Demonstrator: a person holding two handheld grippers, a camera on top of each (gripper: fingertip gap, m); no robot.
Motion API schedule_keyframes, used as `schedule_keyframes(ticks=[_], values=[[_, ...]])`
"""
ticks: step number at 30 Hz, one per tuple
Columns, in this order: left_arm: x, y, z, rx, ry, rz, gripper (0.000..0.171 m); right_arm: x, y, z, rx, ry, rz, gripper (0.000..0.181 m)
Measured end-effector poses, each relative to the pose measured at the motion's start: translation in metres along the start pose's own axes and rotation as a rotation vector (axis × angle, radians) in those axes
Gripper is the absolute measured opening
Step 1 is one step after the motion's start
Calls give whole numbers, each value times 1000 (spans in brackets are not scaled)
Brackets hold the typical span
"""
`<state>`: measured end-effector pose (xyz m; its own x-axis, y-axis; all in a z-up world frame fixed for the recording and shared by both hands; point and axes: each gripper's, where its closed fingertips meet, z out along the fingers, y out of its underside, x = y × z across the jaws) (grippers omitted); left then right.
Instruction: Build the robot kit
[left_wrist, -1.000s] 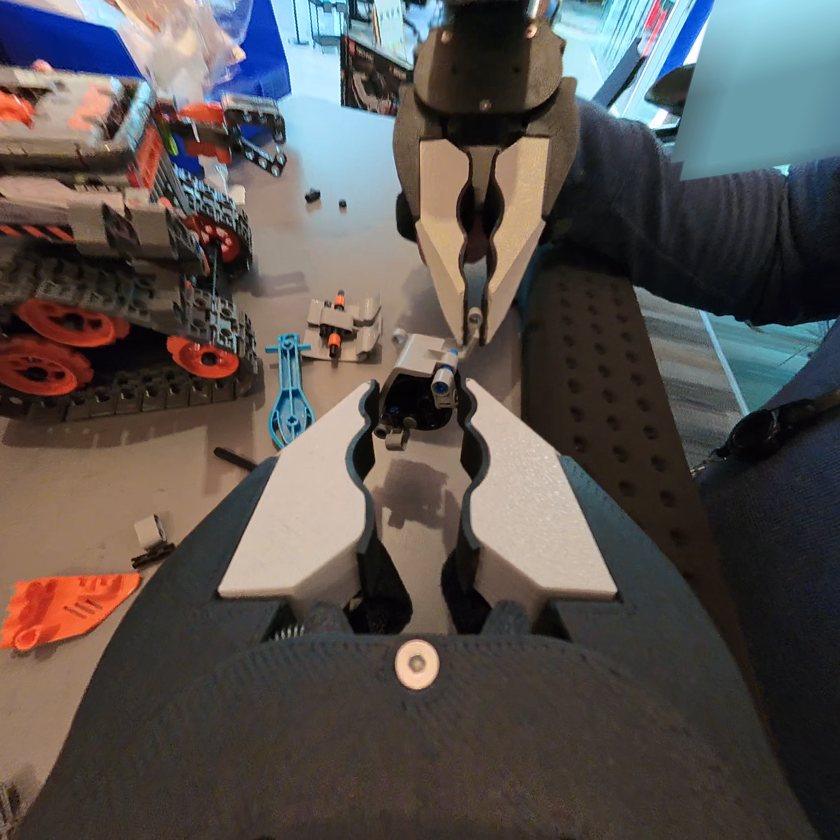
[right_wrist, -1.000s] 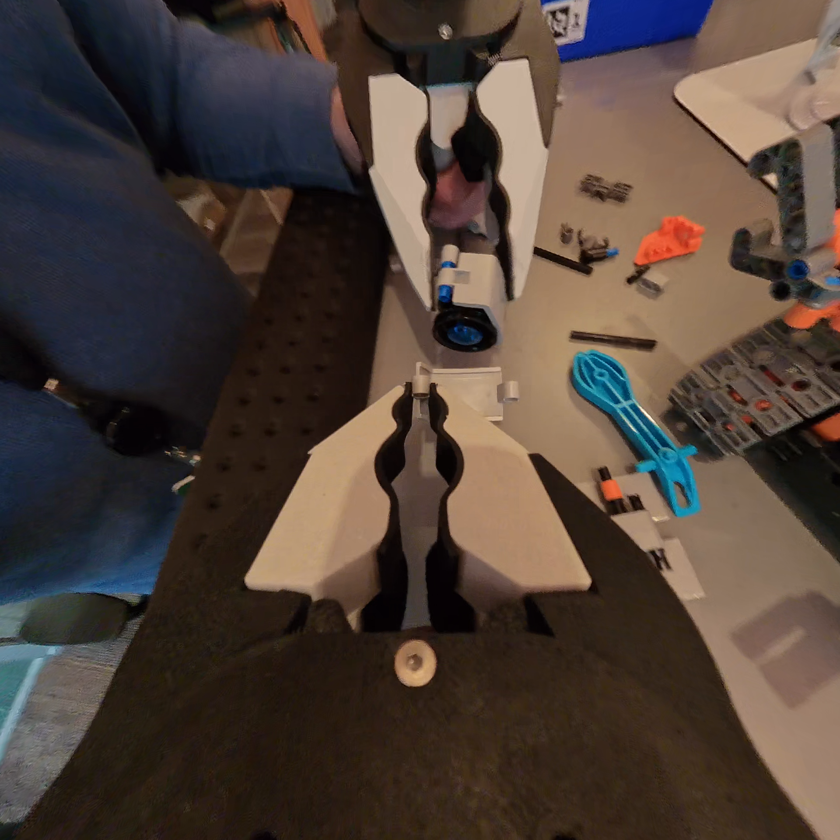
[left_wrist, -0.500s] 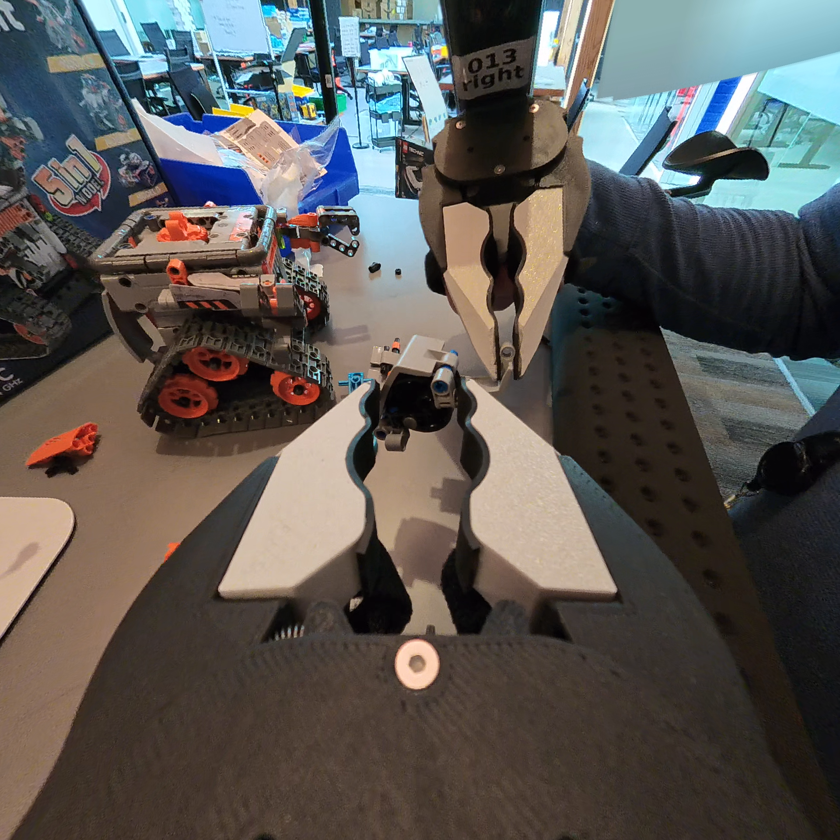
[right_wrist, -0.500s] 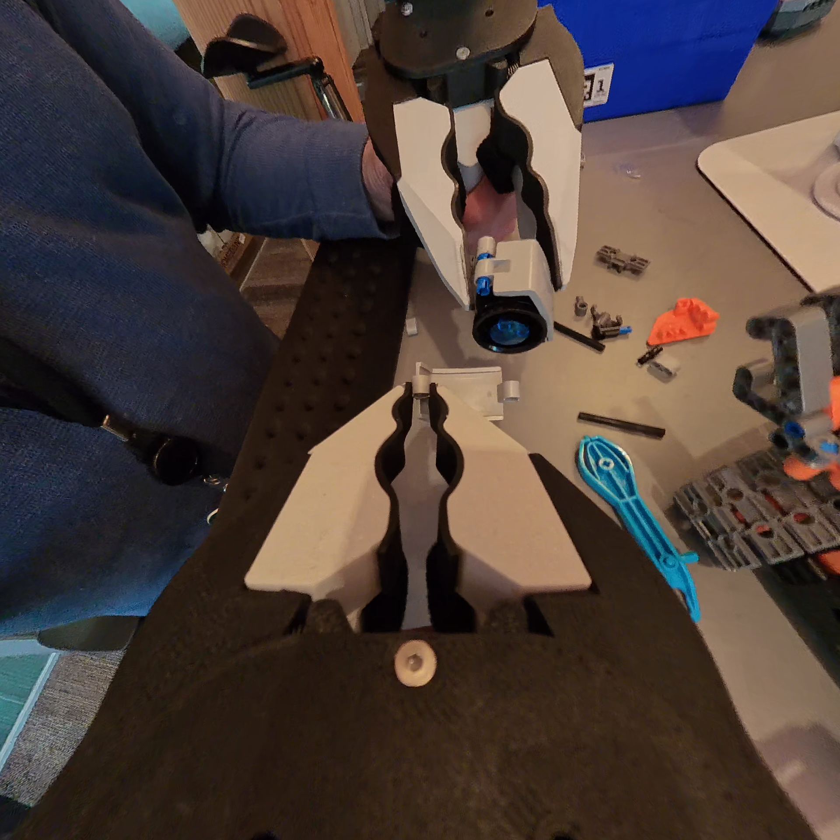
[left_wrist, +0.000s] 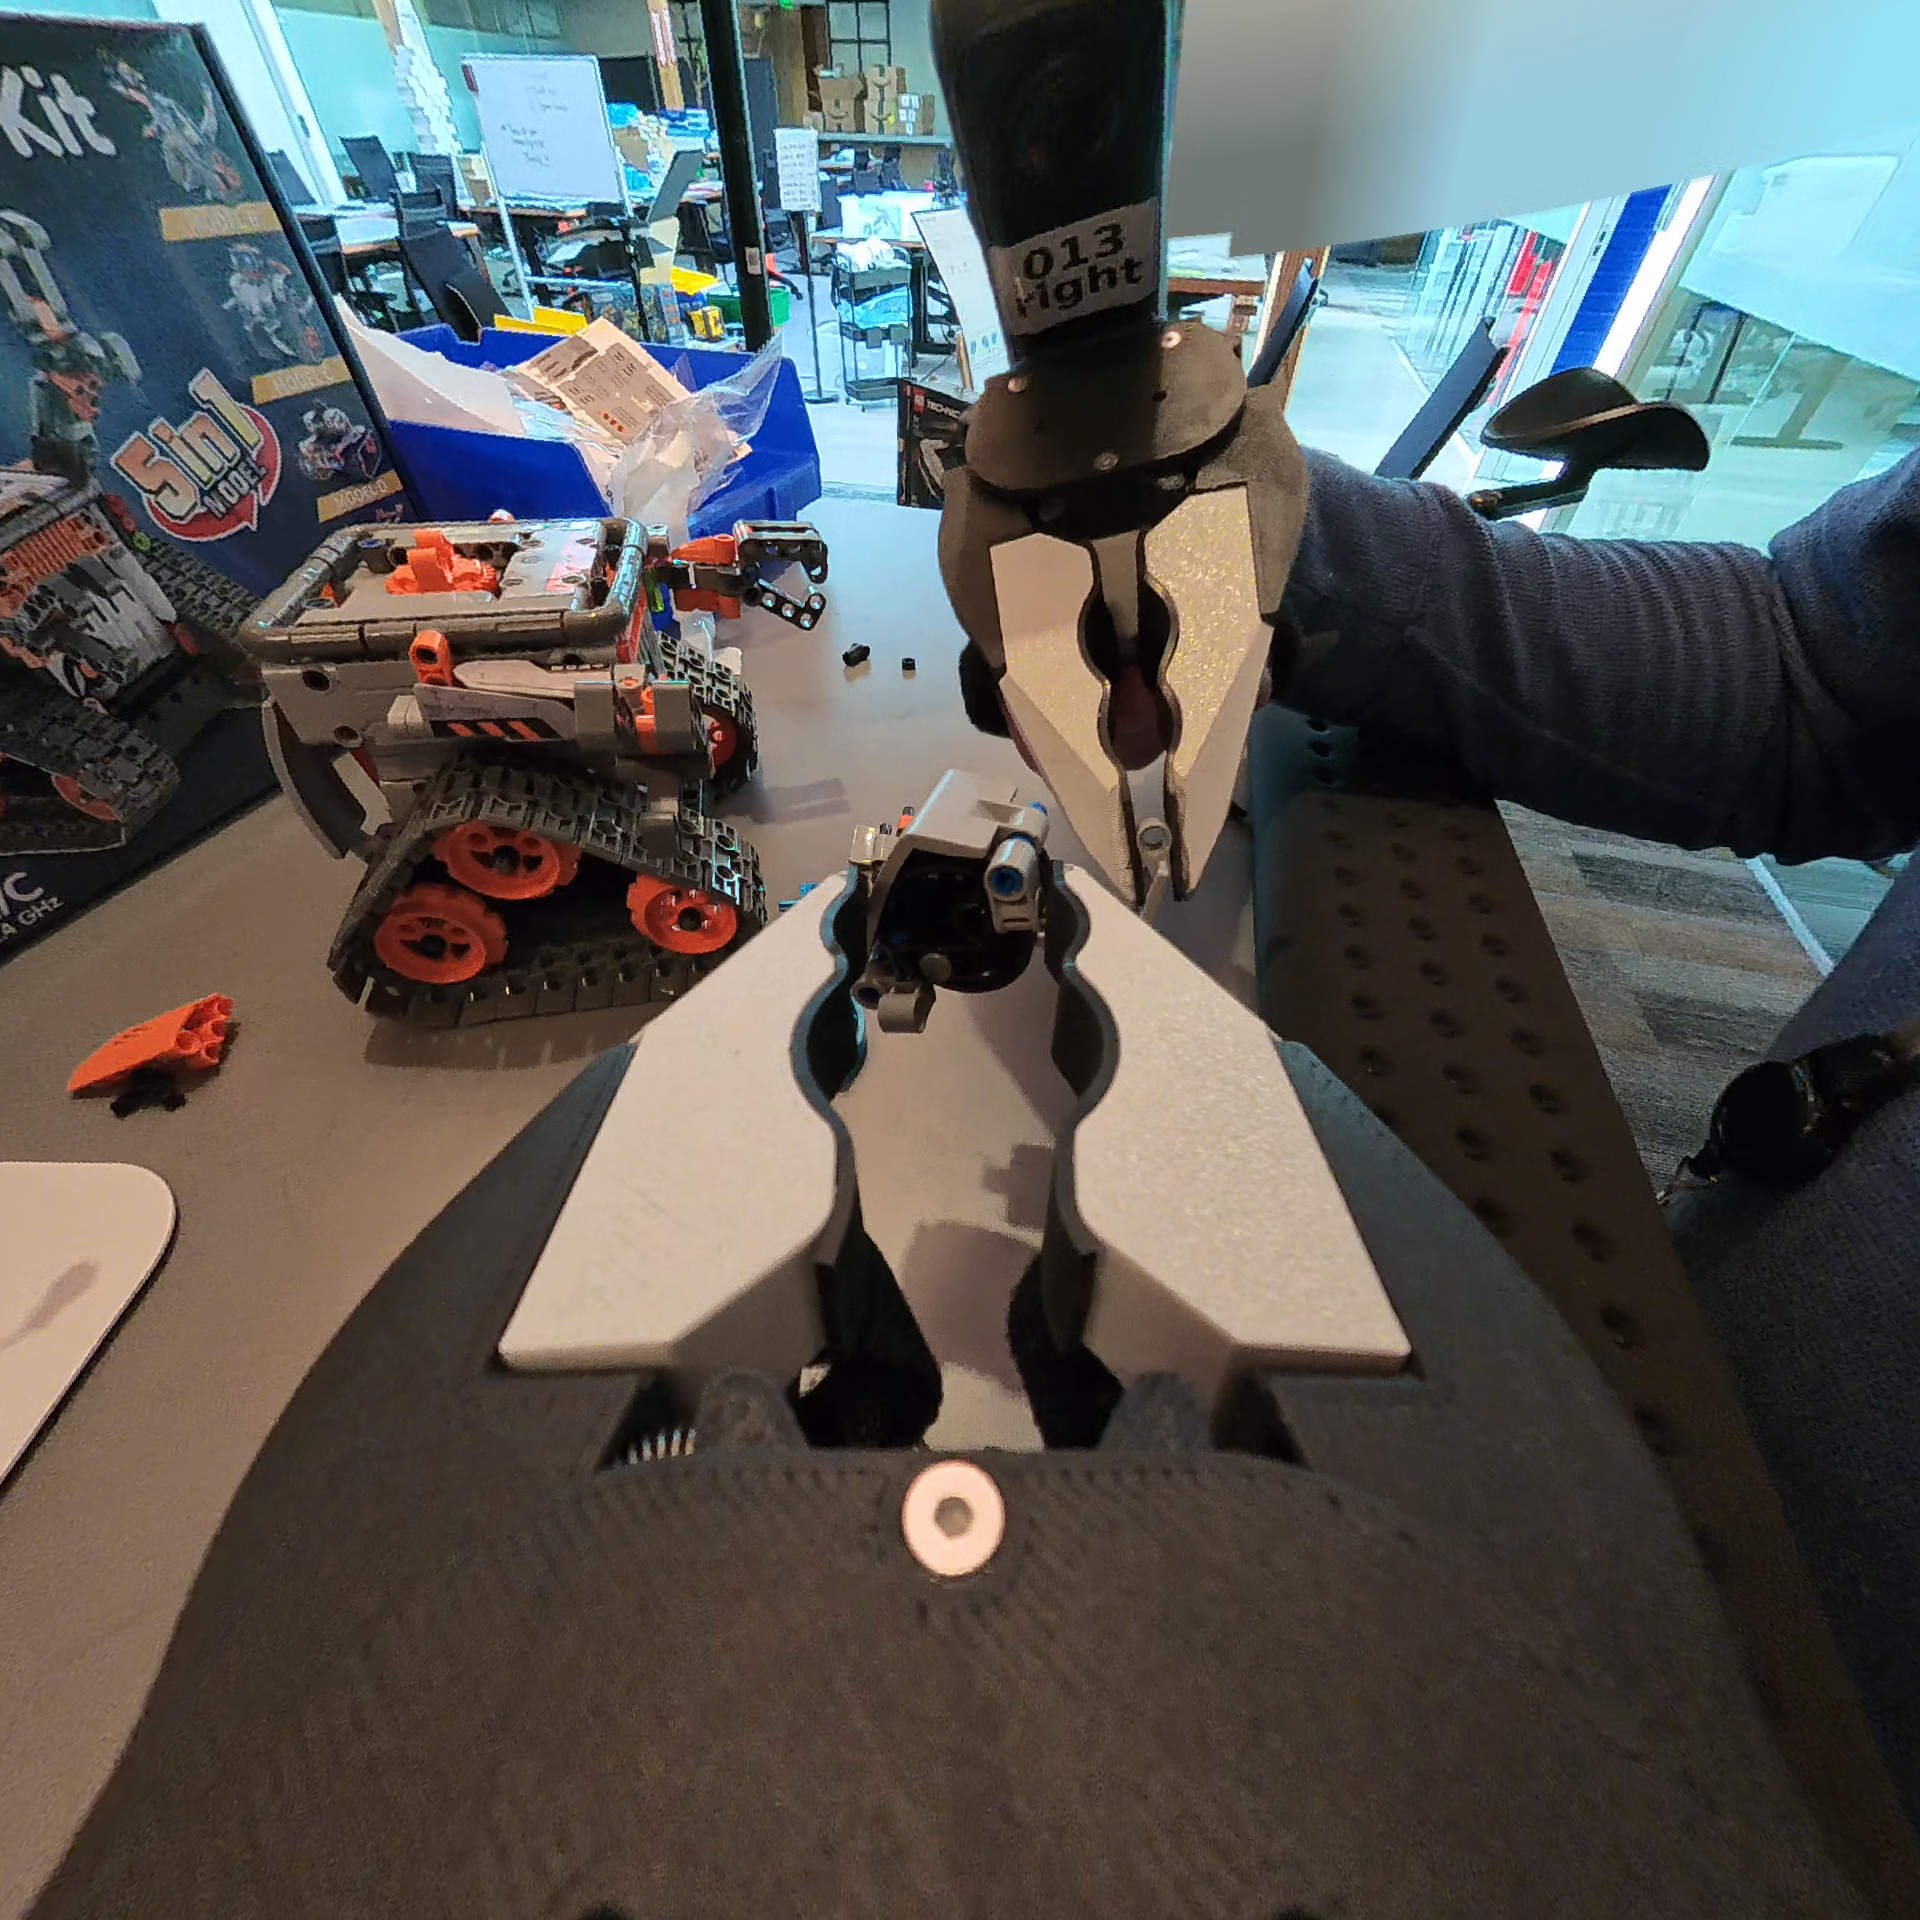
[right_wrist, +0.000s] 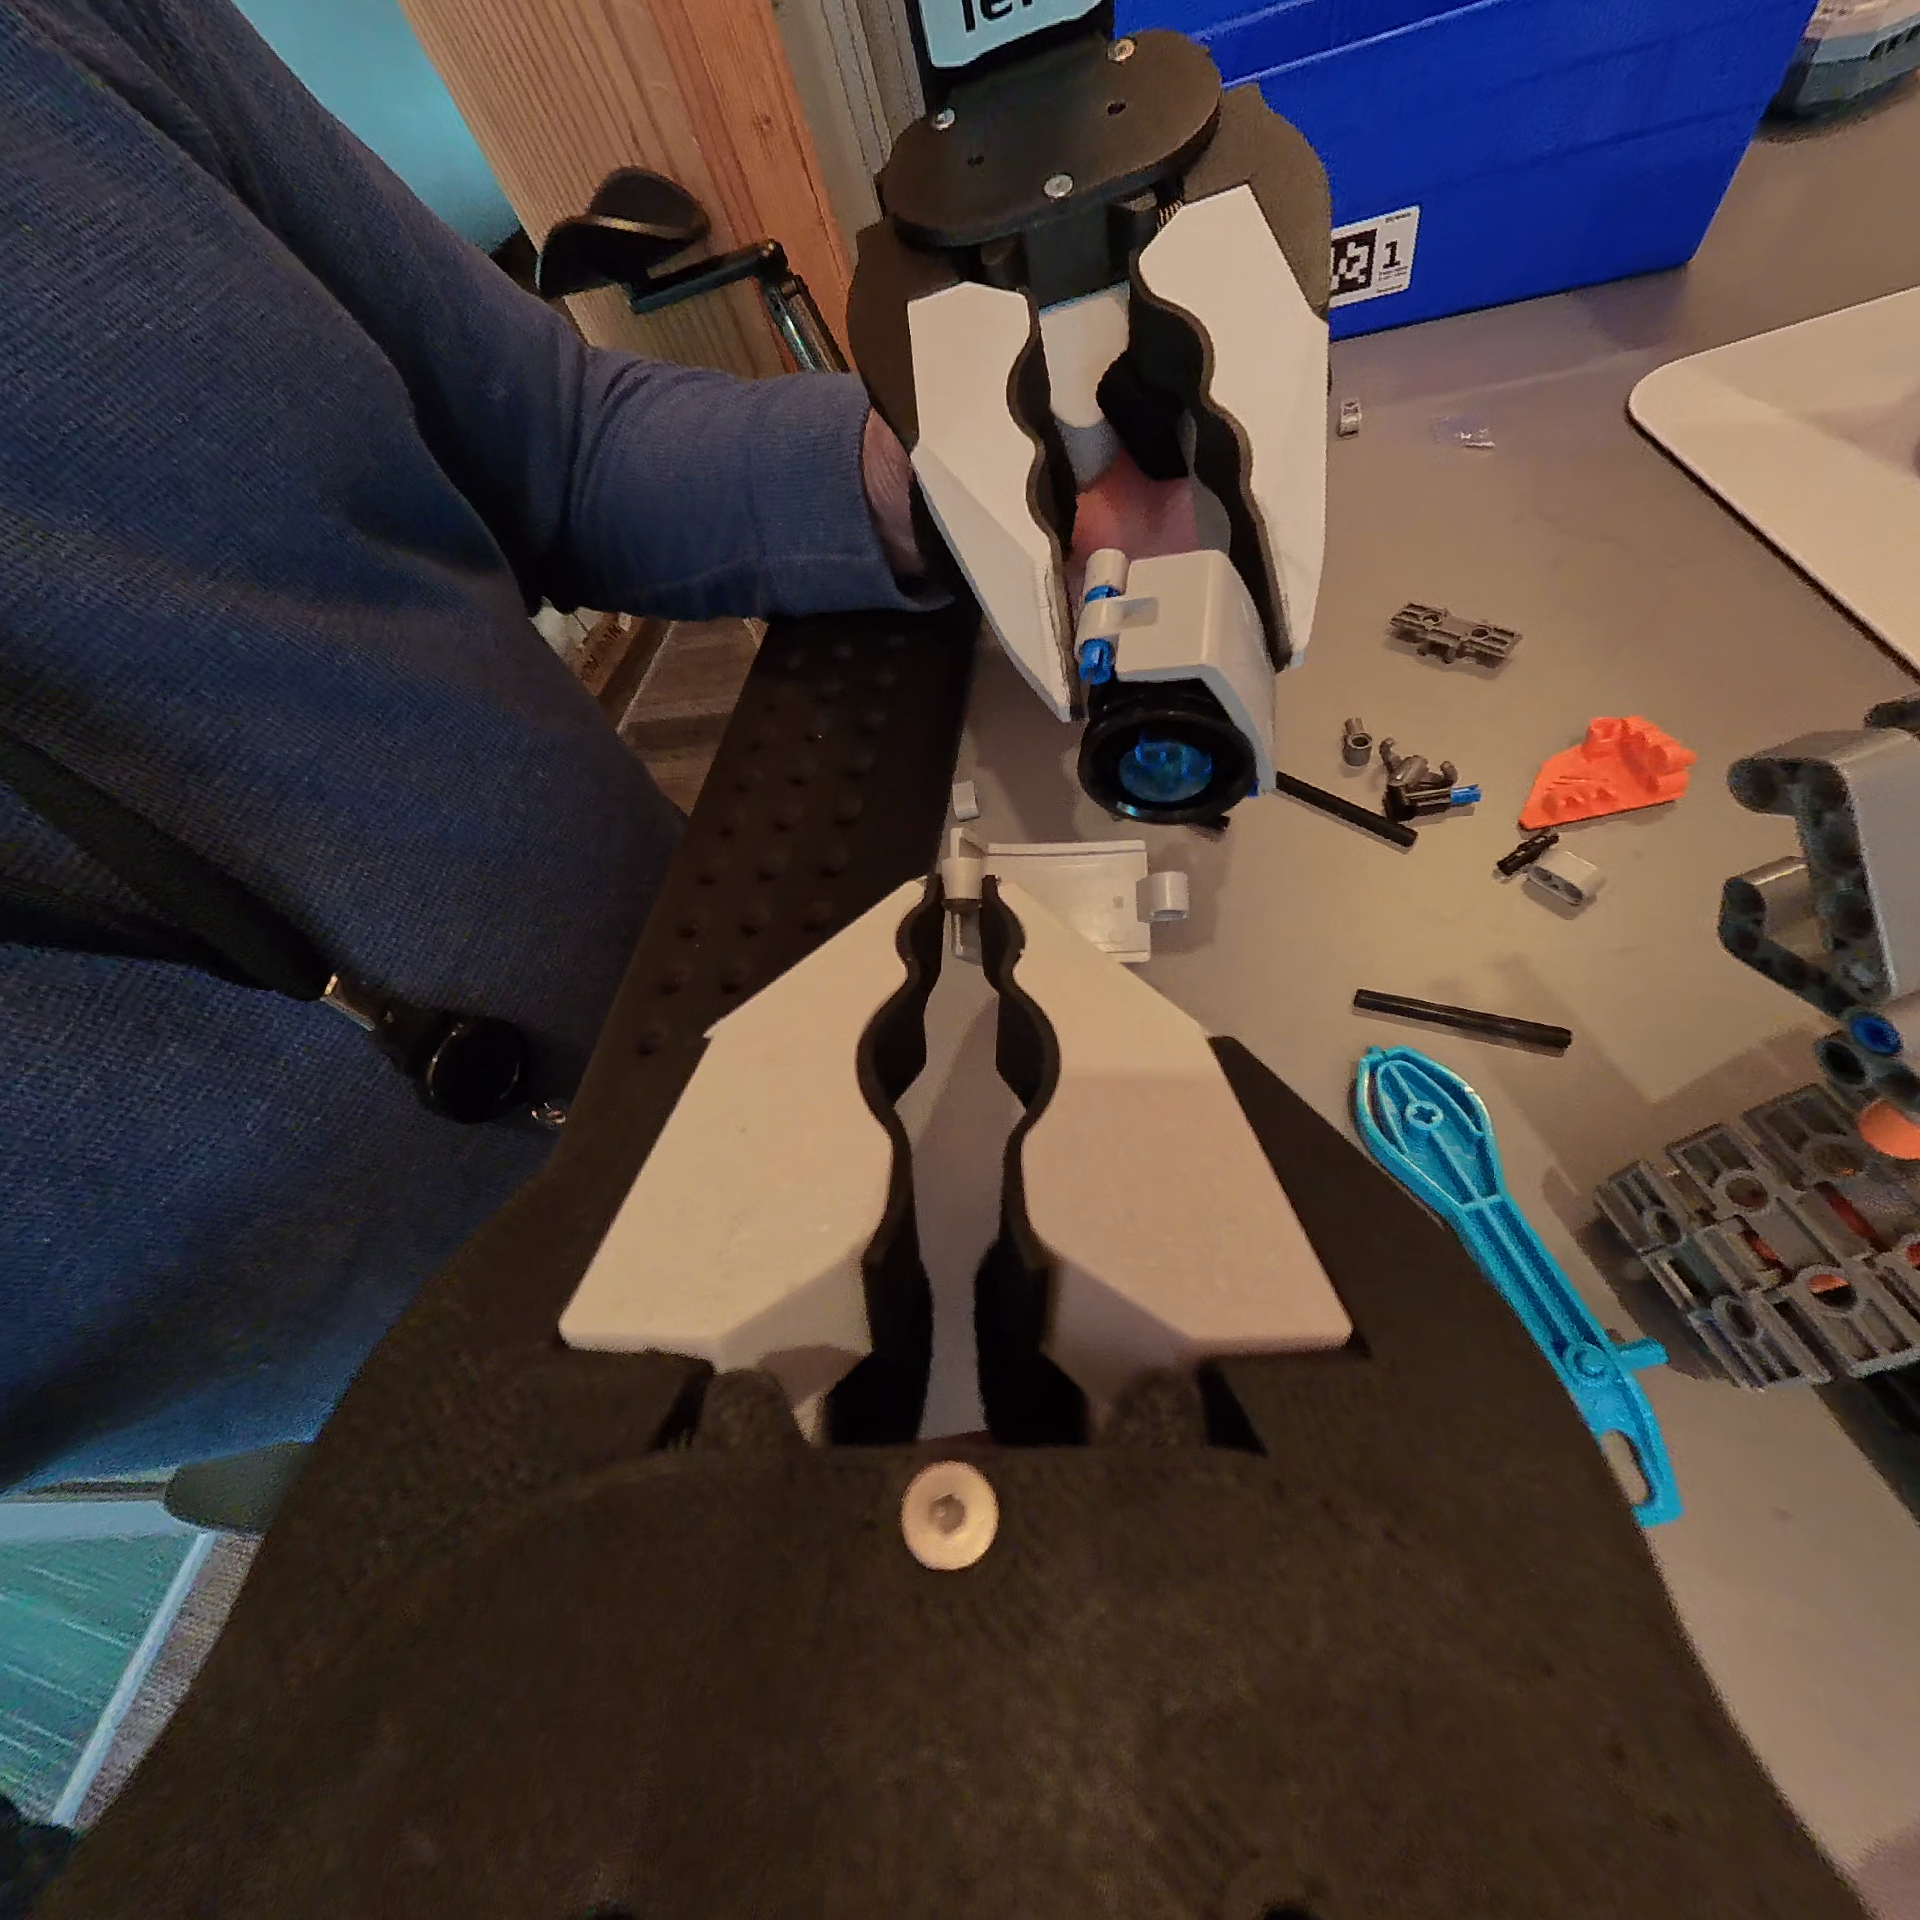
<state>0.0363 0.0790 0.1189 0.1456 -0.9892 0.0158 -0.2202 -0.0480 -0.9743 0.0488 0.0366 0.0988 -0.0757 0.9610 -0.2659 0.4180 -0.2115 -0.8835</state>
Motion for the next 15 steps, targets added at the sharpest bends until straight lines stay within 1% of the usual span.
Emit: schedule_keyframes(ticks=[9, 12, 15], values=[[10, 0, 6, -6, 14, 58, 31, -3, -3, 8, 38, -59, 93, 3], [14, 2, 10, -14, 25, 67, 31, -5, -9, 5, 87, -83, 103, 4], [15, 2, 12, -12, 27, 74, 31, -5, -9, 4, 91, -74, 105, 4]])
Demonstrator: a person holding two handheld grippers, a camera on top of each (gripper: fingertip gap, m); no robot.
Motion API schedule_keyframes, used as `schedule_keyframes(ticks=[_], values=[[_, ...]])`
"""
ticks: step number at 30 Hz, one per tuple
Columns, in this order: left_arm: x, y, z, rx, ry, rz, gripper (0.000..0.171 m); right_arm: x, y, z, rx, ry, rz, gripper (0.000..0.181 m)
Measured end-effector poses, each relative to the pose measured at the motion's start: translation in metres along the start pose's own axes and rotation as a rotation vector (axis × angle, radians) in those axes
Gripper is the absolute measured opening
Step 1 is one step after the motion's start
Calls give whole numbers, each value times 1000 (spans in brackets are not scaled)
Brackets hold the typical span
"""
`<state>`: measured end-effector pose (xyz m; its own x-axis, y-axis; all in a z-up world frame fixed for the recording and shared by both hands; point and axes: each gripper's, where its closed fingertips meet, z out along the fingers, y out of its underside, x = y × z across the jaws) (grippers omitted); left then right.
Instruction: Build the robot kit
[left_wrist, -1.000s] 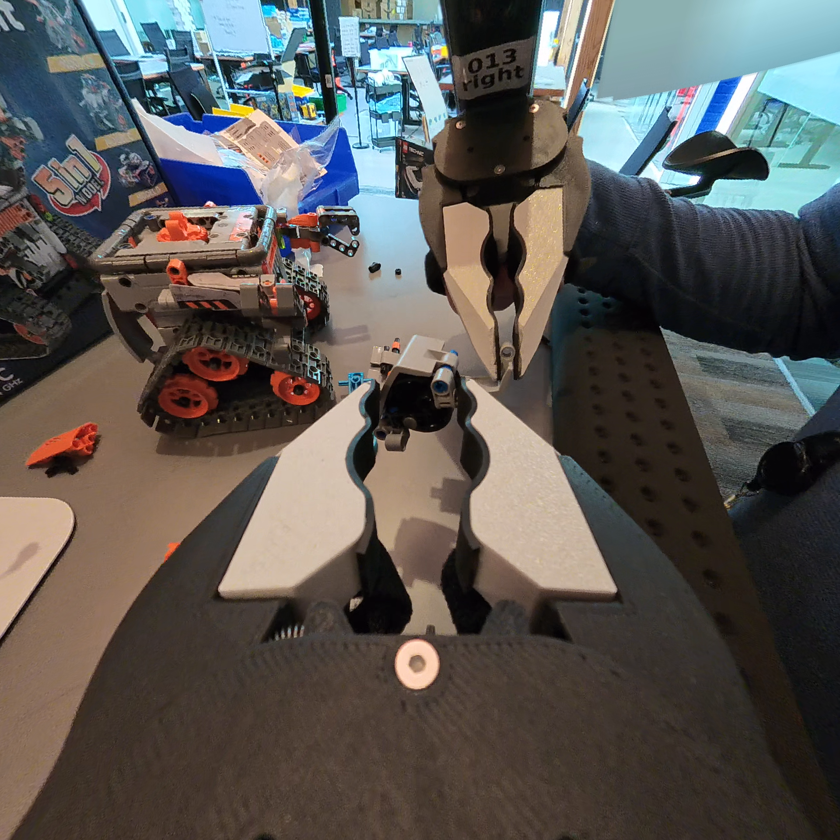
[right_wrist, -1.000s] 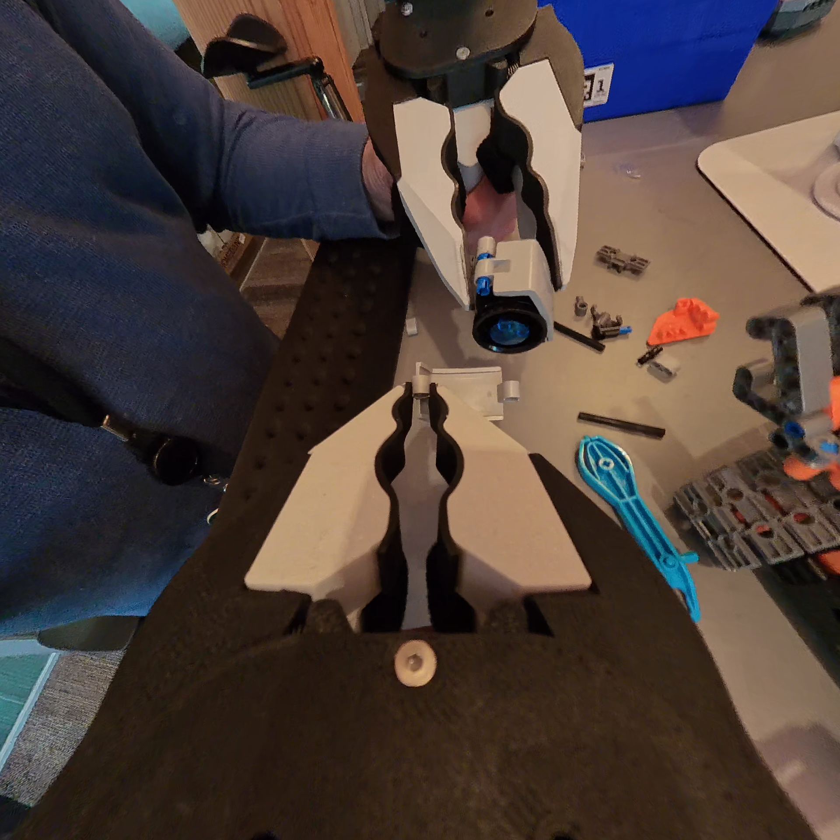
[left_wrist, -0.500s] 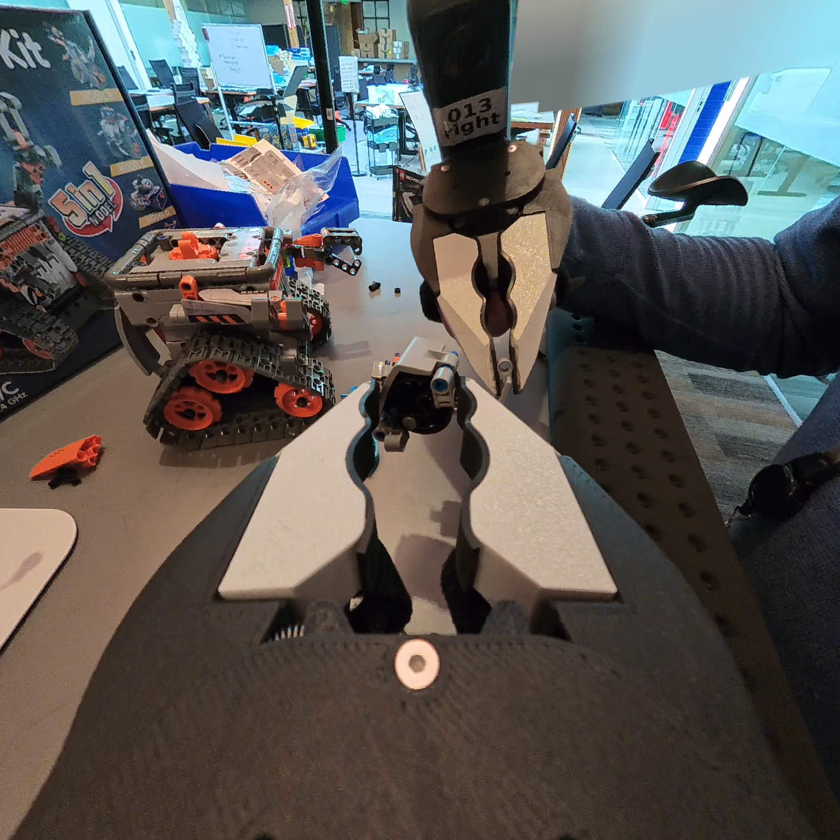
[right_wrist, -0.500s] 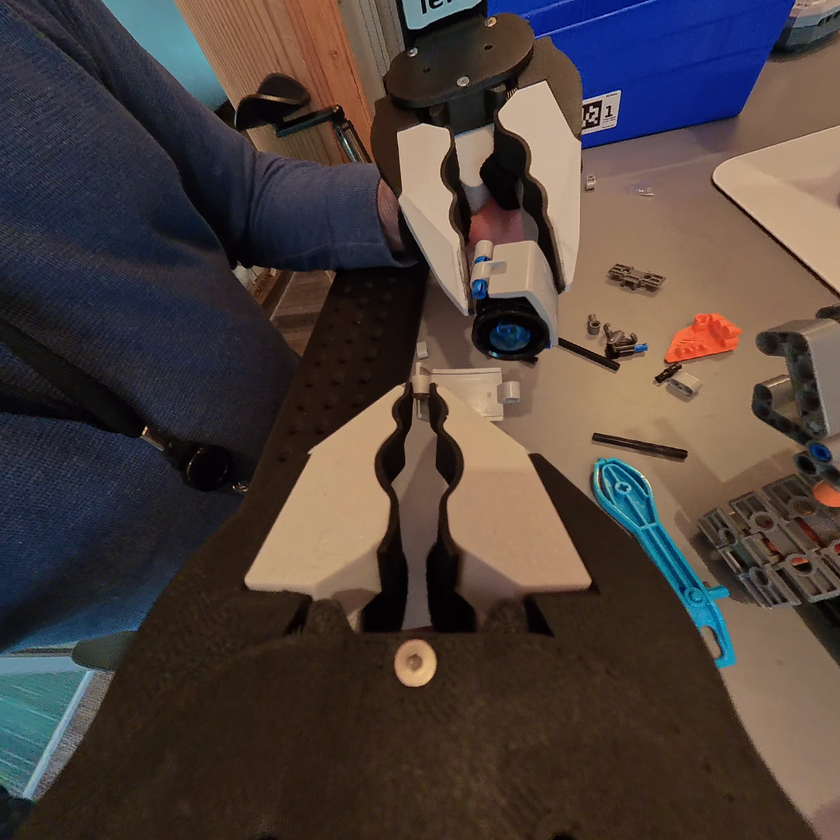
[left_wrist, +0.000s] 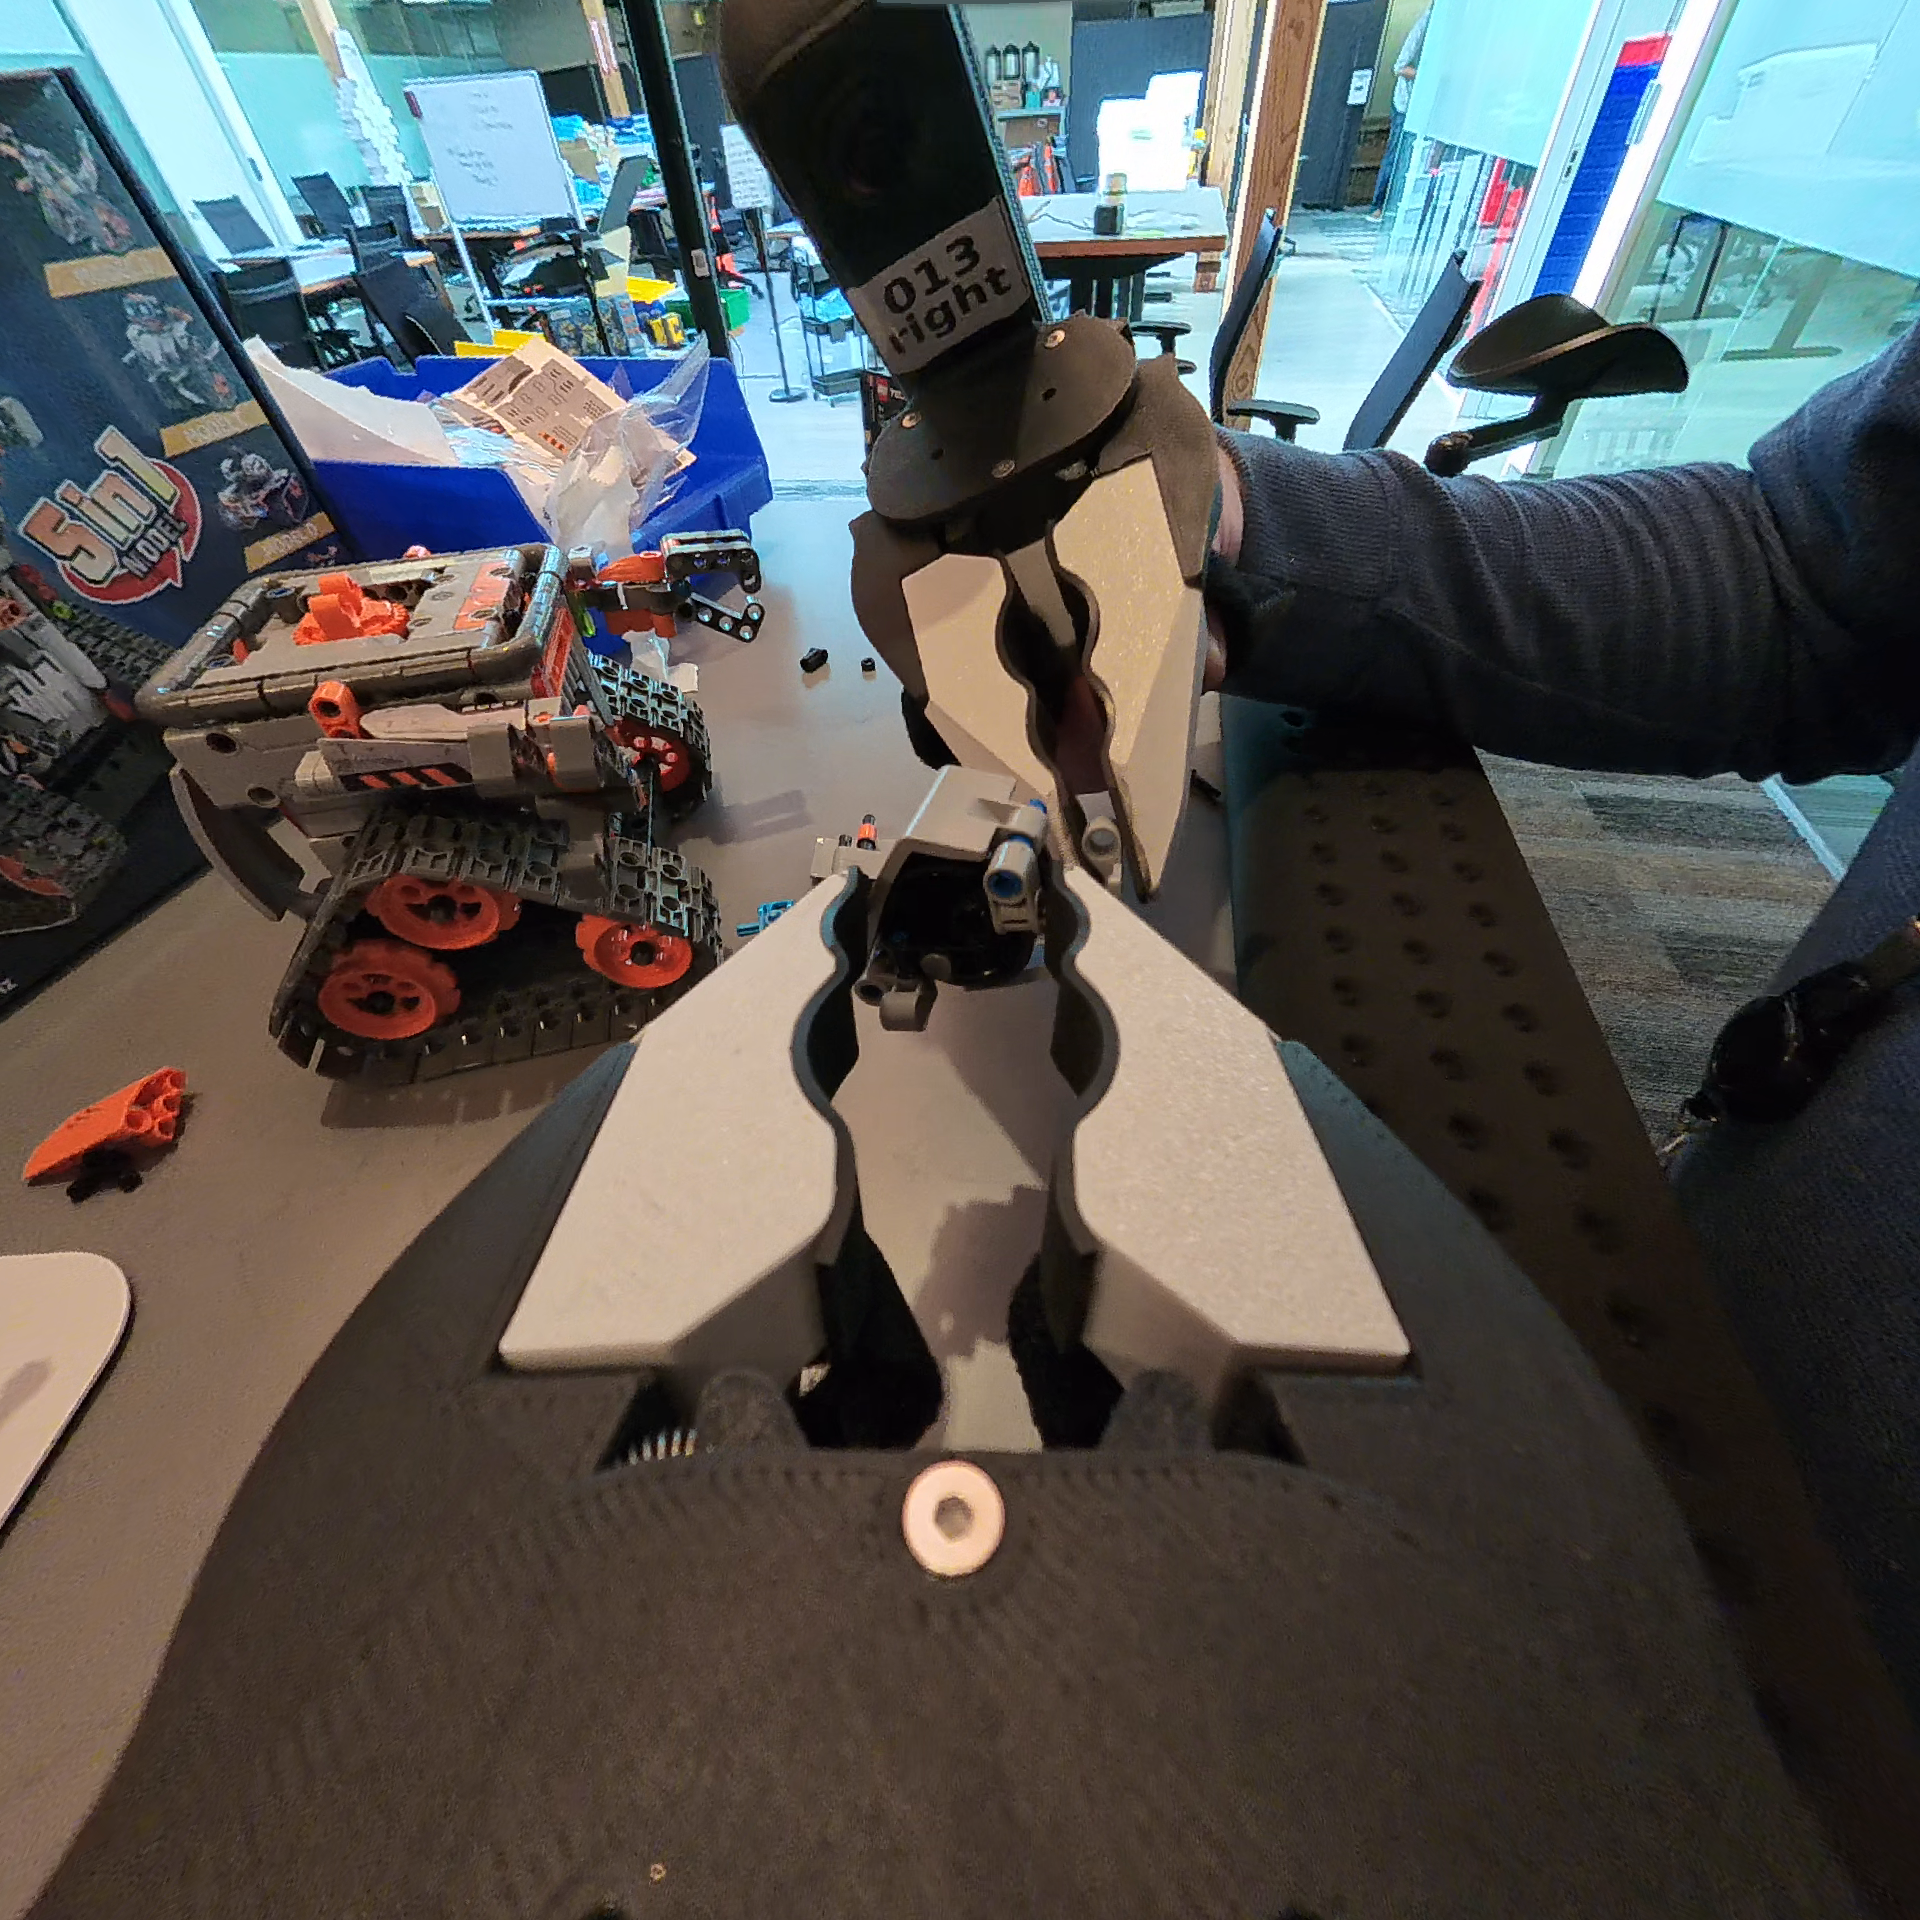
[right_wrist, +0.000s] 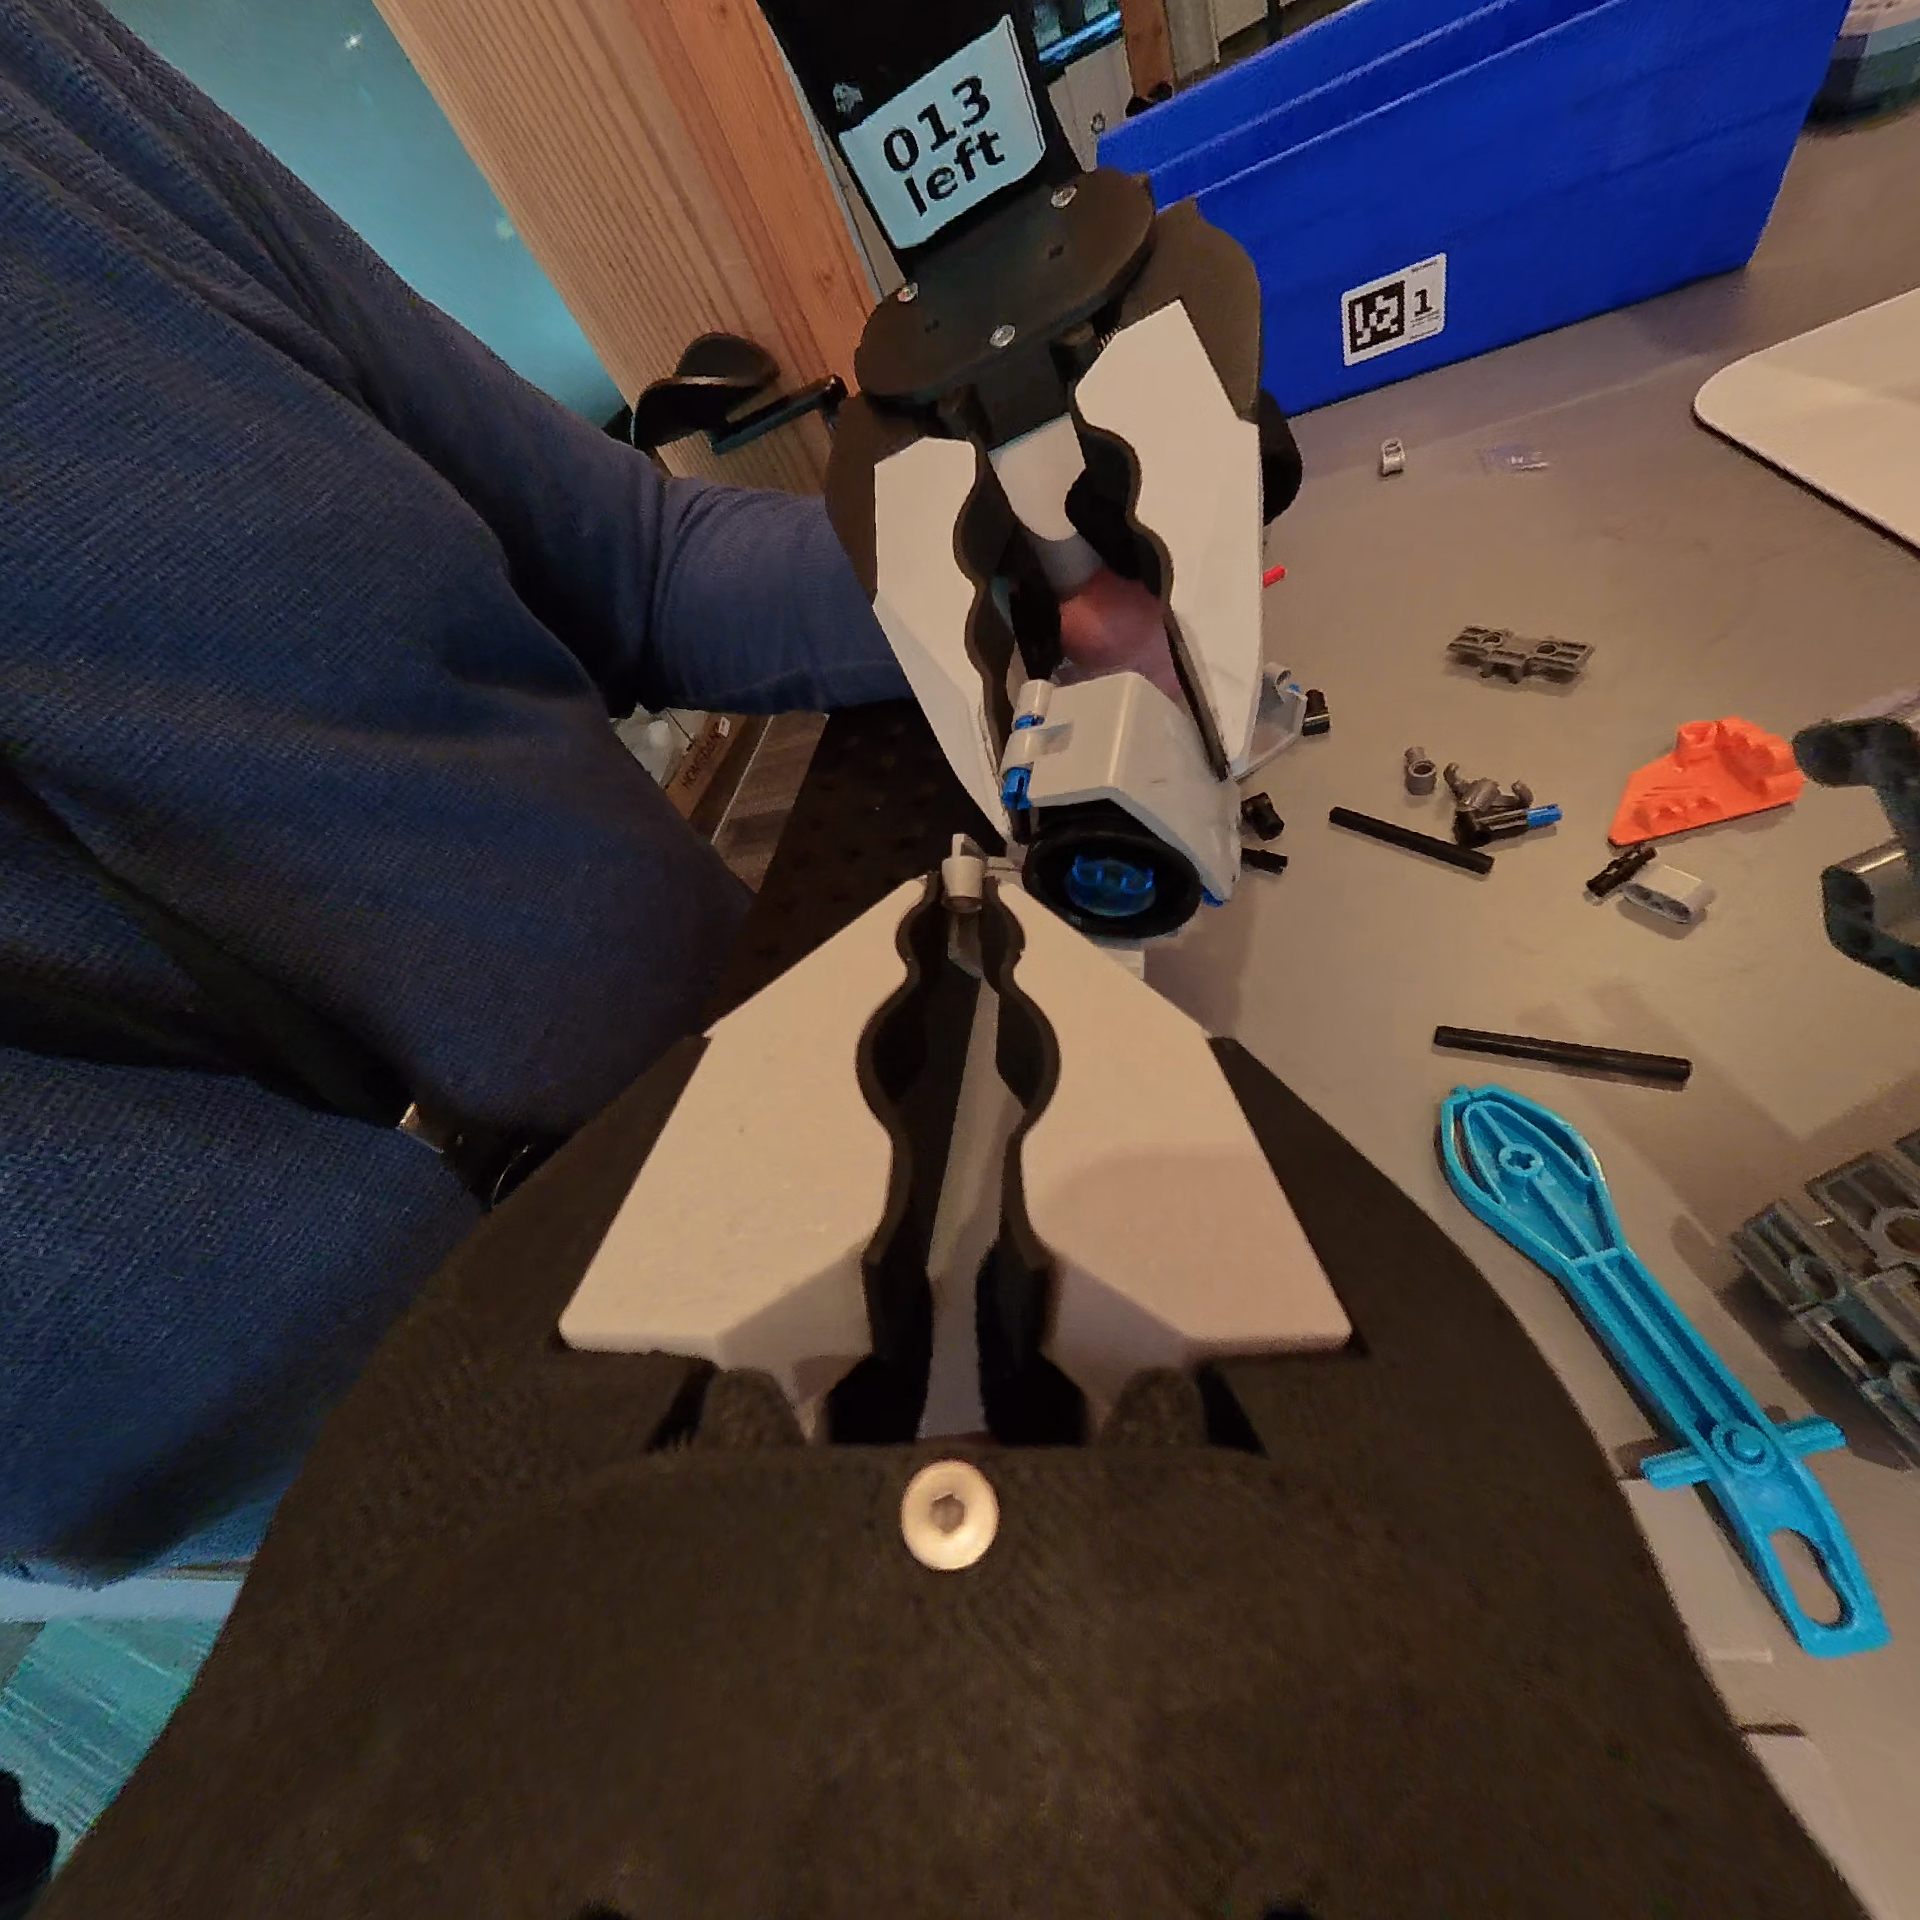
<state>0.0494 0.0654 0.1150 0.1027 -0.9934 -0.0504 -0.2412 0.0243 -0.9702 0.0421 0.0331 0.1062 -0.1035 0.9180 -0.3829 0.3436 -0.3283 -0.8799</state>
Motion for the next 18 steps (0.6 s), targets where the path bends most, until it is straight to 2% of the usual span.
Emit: schedule_keyframes(ticks=[5, 11, 16, 18], values=[[2, 9, 3, -51, 9, 30, 31, 4, 8, -3, -33, 23, 23, 4], [9, 39, 14, -216, 19, 112, 31, 13, 37, 1, -163, 69, 62, 4], [8, 41, 16, -226, -5, 139, 31, 13, 35, -3, -130, 54, 89, 4], [6, 48, 18, -265, -24, 161, 31, 17, 40, -3, -157, 75, 103, 4]])
